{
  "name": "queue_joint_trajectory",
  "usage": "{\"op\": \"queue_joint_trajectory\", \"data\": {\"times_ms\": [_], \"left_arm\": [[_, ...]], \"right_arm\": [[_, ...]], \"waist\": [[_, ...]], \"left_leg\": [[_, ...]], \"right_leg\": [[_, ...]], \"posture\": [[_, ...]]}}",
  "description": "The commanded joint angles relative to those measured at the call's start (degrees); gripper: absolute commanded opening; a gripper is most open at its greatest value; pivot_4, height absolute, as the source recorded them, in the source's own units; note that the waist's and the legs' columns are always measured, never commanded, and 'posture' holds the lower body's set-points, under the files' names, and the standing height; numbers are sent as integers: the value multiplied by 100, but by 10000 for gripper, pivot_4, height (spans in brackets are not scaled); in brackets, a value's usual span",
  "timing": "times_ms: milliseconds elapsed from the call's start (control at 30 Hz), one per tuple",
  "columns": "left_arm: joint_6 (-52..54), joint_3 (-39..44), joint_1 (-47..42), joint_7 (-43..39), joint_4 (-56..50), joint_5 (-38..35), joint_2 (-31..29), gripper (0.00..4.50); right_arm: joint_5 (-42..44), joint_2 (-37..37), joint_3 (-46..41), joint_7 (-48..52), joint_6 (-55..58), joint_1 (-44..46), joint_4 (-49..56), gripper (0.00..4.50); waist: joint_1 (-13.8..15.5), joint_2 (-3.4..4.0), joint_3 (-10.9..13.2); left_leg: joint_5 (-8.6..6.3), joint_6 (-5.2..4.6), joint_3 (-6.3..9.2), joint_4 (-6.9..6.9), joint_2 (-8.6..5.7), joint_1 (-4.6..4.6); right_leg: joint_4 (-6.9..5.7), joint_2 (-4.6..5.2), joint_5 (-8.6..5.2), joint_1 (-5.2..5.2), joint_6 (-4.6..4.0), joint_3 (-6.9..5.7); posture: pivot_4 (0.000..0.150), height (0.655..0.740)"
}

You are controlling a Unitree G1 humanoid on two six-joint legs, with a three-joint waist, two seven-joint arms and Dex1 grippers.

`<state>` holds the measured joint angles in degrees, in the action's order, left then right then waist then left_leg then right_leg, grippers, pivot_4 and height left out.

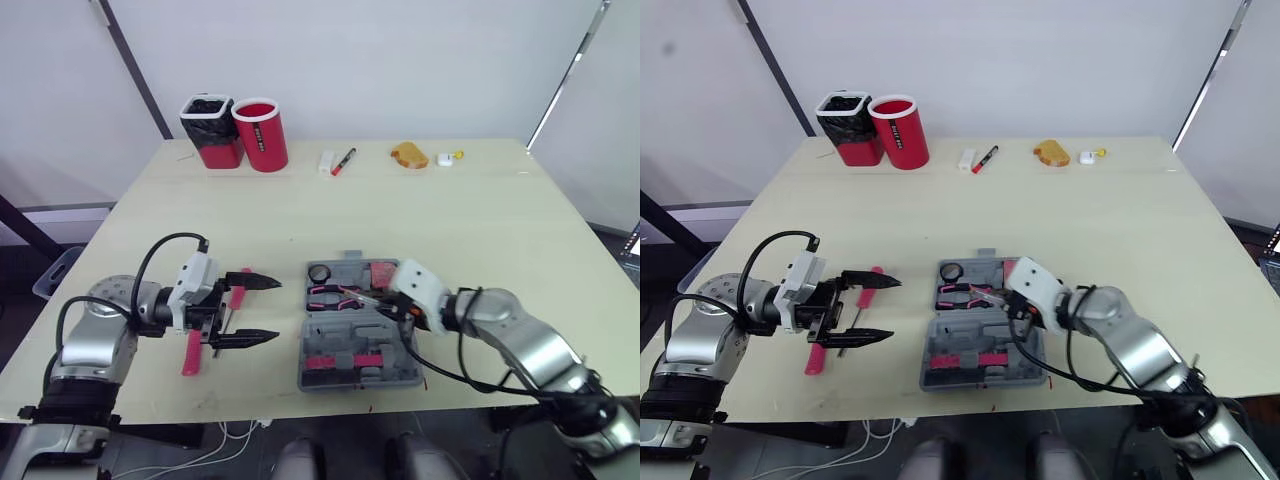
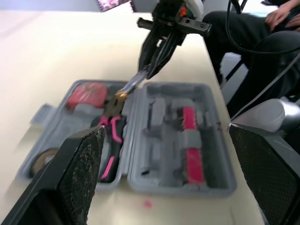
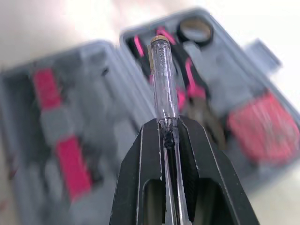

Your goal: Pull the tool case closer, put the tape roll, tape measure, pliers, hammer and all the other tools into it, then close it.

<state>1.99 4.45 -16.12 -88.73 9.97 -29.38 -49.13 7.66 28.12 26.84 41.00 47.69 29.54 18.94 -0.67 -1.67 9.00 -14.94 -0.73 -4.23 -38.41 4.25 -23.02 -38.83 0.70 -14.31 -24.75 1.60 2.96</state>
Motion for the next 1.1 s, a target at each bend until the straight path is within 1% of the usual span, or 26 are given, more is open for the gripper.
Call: {"op": "queue_joint_trajectory", "data": {"times_ms": [33,267,500,700,1100], "left_arm": [[-141,230,55,-293,-6,-27,-208,45000],[-239,186,235,-352,-55,2,-387,45000],[-317,126,337,-375,-75,15,-469,45000],[-312,61,215,-301,-44,42,-387,45000],[-312,52,203,-228,-55,41,-331,45000]], "right_arm": [[-202,-122,406,138,48,391,-191,272],[-507,-285,1118,434,55,966,-652,272],[-950,-187,1568,781,-463,1196,-1028,272],[-1269,-457,1667,853,-887,1385,-1714,272],[-1514,-761,1556,1007,-1282,1331,-1987,272]], "waist": [[3,0,0],[-16,-1,1],[-18,-1,1],[-25,-1,1],[-33,-1,1]], "left_leg": [[0,0,0,0,0,-4],[0,0,-3,0,-1,-12],[0,0,-2,-2,-1,-12],[0,0,-3,-2,-1,-9],[0,0,-3,-2,1,-9]], "right_leg": [[2,2,0,0,0,-1],[2,7,6,-9,13,-3],[-1,7,5,-10,9,-6],[-4,5,5,-10,9,-6],[-5,4,7,-10,12,-5]], "posture": [[1500,7400],[1500,7400],[1500,7400],[1500,7400],[1500,7400]]}}
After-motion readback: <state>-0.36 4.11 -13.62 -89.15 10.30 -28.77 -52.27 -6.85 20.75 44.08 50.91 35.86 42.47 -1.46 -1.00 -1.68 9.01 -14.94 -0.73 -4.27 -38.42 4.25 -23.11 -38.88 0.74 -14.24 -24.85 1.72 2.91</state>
